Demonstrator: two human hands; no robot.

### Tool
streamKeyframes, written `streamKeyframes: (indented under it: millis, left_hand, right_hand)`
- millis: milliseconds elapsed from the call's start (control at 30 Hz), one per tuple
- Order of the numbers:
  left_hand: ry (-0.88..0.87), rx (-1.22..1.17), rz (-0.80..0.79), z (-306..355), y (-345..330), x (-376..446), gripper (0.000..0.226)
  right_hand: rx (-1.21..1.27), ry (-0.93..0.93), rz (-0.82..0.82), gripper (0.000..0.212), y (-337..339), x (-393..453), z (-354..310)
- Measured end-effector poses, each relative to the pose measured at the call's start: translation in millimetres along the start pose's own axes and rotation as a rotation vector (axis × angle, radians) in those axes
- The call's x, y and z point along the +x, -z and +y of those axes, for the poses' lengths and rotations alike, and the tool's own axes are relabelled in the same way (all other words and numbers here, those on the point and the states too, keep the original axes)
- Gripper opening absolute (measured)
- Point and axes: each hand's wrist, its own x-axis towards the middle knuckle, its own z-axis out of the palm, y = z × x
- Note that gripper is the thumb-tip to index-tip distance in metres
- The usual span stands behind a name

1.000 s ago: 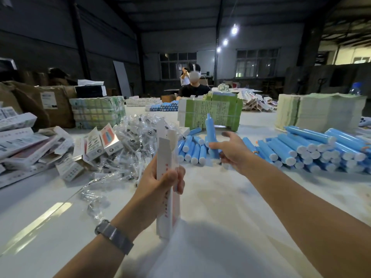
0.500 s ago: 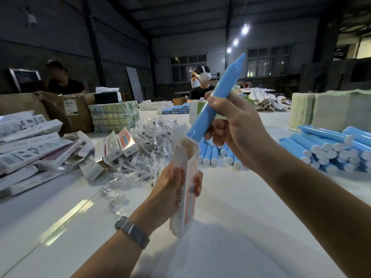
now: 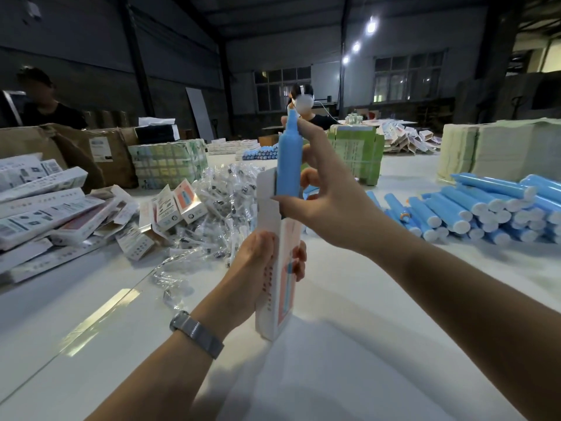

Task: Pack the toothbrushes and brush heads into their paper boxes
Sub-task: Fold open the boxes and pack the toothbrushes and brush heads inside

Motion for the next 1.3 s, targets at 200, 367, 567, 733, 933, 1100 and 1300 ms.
streamKeyframes:
  millis: [200, 367, 567, 733, 933, 1100, 1300]
  left_hand:
    - [0.006, -0.027, 0.004, 0, 4, 2, 0.092]
    - [-0.011, 0.022, -0.040, 2, 13, 2, 0.076]
    - [-0.003, -0.107, -0.070, 5, 44, -1, 0.071]
    - [0.017, -0.151, -0.019, 12, 70, -7, 0.075]
    - [0.001, -0.086, 0.062, 16, 80, -10, 0.090]
    - [0.006, -0.054, 0.043, 16, 81, -10, 0.073]
    - [0.024, -0.098, 0.012, 15, 76, -10, 0.068]
  right_hand:
    - [-0.035, 0.035, 0.096, 0.028, -5, 0, 13]
    - [0.214, 0.020, 0.064, 0.027, -7, -1, 20]
    - [0.124, -0.170, 0.105, 0.011, -25, 3, 54]
    - [-0.453, -0.297, -0.396, 0.038, -67, 12, 88]
    - [-0.651, -0.310, -0.649, 0.034, -122, 29, 95]
    - [-0.742, -0.309, -0.428, 0.012, -130, 28, 105]
    - [-0.510, -0.447, -0.274, 0.036, -108, 33, 106]
